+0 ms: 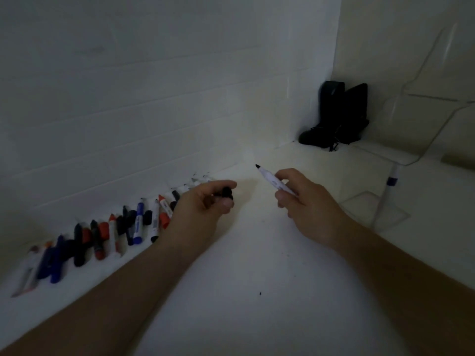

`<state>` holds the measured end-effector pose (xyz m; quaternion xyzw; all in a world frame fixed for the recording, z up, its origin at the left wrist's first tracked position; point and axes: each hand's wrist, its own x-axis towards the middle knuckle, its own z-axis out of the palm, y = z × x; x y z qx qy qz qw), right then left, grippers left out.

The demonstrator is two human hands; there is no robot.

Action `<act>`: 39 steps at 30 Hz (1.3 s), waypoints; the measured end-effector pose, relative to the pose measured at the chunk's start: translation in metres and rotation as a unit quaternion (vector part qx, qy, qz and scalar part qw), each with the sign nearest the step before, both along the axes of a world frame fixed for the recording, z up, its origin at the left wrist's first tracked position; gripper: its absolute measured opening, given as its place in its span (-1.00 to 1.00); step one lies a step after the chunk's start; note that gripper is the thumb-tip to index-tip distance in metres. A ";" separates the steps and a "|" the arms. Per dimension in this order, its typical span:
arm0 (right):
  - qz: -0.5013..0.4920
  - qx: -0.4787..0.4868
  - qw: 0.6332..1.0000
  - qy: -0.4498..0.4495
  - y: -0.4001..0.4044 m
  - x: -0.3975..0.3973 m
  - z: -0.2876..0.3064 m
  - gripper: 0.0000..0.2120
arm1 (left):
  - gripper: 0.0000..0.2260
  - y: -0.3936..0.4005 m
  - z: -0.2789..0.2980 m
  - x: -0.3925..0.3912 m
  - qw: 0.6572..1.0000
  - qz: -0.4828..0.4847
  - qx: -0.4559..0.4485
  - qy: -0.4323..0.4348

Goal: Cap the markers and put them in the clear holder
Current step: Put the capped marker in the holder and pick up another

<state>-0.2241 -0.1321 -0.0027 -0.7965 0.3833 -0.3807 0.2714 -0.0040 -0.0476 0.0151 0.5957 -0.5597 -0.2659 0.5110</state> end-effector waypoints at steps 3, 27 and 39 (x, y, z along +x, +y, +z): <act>-0.019 -0.074 0.997 0.021 0.001 0.000 0.002 -0.90 | -0.77 -0.001 -0.001 0.007 0.999 0.022 -0.016 -0.021; -0.020 -0.262 0.955 0.136 0.008 0.014 -0.005 -0.63 | -0.73 0.003 -0.007 0.004 0.987 -0.025 -0.015 -0.158; 0.063 -0.235 0.965 0.101 0.009 0.007 -0.005 -0.66 | -0.79 0.002 -0.002 0.014 0.982 -0.128 0.041 -0.134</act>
